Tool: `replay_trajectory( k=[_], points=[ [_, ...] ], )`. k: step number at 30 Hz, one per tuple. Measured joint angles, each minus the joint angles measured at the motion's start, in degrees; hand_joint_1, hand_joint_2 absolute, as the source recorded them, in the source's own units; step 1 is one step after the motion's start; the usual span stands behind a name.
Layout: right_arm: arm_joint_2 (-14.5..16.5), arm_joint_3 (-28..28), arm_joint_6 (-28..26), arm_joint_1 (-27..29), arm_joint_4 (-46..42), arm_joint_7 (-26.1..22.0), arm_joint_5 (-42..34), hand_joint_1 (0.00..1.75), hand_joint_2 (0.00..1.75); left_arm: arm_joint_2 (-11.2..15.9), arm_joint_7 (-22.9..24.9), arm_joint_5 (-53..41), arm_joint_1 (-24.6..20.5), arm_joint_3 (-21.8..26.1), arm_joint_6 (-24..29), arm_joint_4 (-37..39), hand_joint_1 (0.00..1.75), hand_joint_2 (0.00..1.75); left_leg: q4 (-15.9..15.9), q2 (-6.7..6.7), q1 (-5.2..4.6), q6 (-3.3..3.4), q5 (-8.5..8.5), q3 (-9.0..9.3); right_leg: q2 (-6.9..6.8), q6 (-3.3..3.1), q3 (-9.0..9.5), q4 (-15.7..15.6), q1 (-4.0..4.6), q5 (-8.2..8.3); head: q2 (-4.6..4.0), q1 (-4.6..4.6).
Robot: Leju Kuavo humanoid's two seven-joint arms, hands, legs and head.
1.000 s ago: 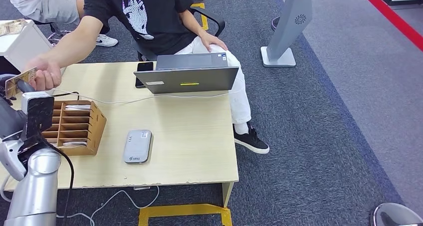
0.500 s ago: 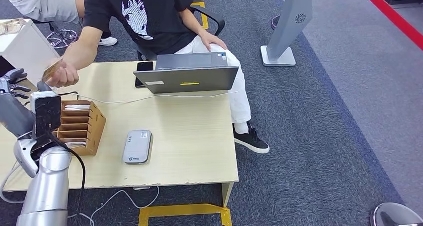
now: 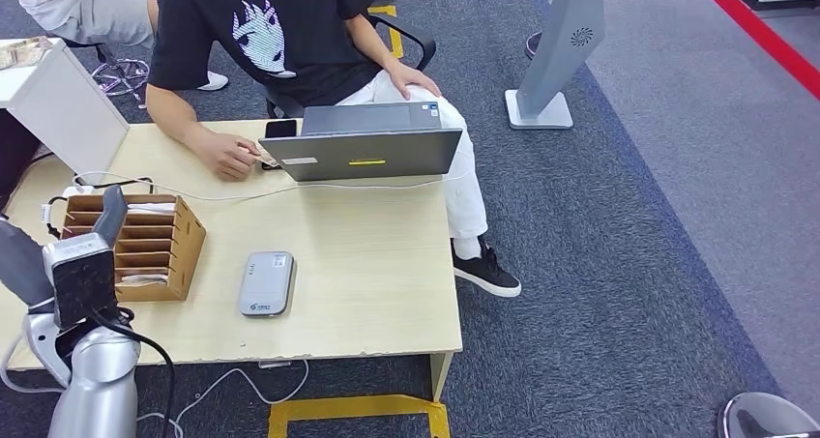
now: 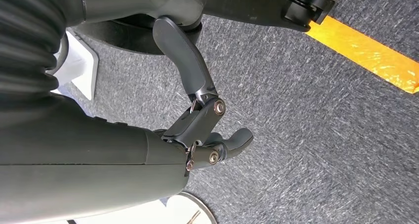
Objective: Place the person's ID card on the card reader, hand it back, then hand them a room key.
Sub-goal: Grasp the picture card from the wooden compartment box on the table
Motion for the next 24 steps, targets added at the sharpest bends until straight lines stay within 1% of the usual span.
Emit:
replay_trajectory(
  k=[3, 5, 8, 10, 12, 13, 15, 18, 21, 24],
  points=[
    [0.01, -0.27, -0.42, 0.16, 0.0, -0.12, -0.58, 0.0, 1.75, 0.18, -0.63, -0.32, 3.15, -0.74, 0.56, -4.18, 0.0, 1.75, 0.0, 0.02, 0.0, 0.0, 0.0, 0.0, 0.01, 0.0, 0.0, 0.0, 0.0, 0.0, 0.0, 0.01],
    [0.02, -0.8, -0.81, 0.31, 0.0, -0.5, -1.35, 0.0, 1.75, 0.95, 0.64, -0.4, 5.6, -1.33, -1.5, -6.97, 0.0, 1.75, 0.0, 0.01, 0.0, 0.01, -0.01, -0.01, 0.01, 0.0, -0.01, 0.0, 0.0, -0.01, 0.0, 0.02],
    [0.03, -1.78, -1.22, 0.6, 0.0, -1.1, -2.25, 0.0, 1.75, 3.69, 3.96, 1.35, 9.53, -2.45, -10.43, -10.63, 0.0, 1.75, -0.01, 0.02, 0.01, 0.01, -0.02, -0.02, 0.01, -0.01, -0.05, 0.0, 0.01, -0.03, 0.0, 0.0],
    [0.03, -2.39, -1.28, 0.71, 0.0, -1.28, -2.64, 0.0, 1.75, 5.76, 4.91, 2.24, 11.75, -3.04, -16.57, -12.41, 0.0, 1.75, -0.01, 0.01, 0.02, 0.01, -0.02, -0.04, 0.01, -0.01, -0.06, 0.0, 0.01, -0.03, 0.0, 0.02],
    [0.03, -2.98, -1.28, 0.78, 0.0, -1.49, -2.87, 0.0, 1.75, 7.74, 5.61, 0.46, 14.26, -3.43, -20.85, -14.02, 0.0, 1.75, -0.03, 0.07, 0.02, 0.01, -0.02, -0.03, 0.06, -0.01, -0.06, 0.01, 0.01, -0.03, 0.0, 0.01],
    [0.03, -3.26, -1.28, 0.84, 0.0, -1.57, -2.91, 0.0, 1.75, 8.7, 6.29, -1.83, 15.82, -3.56, -21.95, -14.82, 0.0, 1.75, -0.03, 0.11, 0.02, 0.01, -0.02, -0.02, 0.1, -0.01, -0.06, 0.01, 0.01, -0.03, 0.0, 0.01],
    [0.03, -3.91, -1.29, 0.98, 0.0, -1.63, -2.99, 0.0, 1.75, 10.53, 8.83, -8.68, 19.29, -3.68, -22.22, -16.48, 0.0, 1.75, -0.03, 0.17, 0.02, 0.01, -0.02, -0.02, 0.16, -0.01, -0.07, 0.01, 0.01, -0.03, 0.0, 0.01],
    [0.03, -4.88, -1.32, 1.11, 0.0, -1.6, -3.39, 0.0, 1.75, 13.03, 13.54, -17.58, 24.48, -3.69, -20.88, -18.9, 0.0, 1.75, -0.03, 0.15, 0.02, 0.0, -0.04, -0.04, 0.14, -0.01, -0.09, 0.01, 0.01, -0.04, 0.0, 0.01],
    [0.03, -5.73, -1.34, 1.21, 0.0, -1.6, -3.84, 0.0, 1.75, 14.54, 15.79, -19.0, 28.72, -3.68, -19.66, -20.84, 0.0, 1.75, -0.03, 0.12, 0.01, 0.0, -0.05, -0.05, 0.12, 0.0, -0.09, -0.01, 0.01, -0.04, 0.0, 0.01],
    [0.04, -6.26, -1.35, 1.26, 0.0, -1.6, -3.87, 0.0, 1.75, 15.39, 16.35, -19.04, 31.34, -3.67, -19.4, -22.02, 0.0, 1.75, -0.03, 0.1, 0.01, 0.0, -0.05, -0.05, 0.09, 0.0, -0.08, -0.01, 0.0, -0.05, 0.0, 0.01]
  ],
)
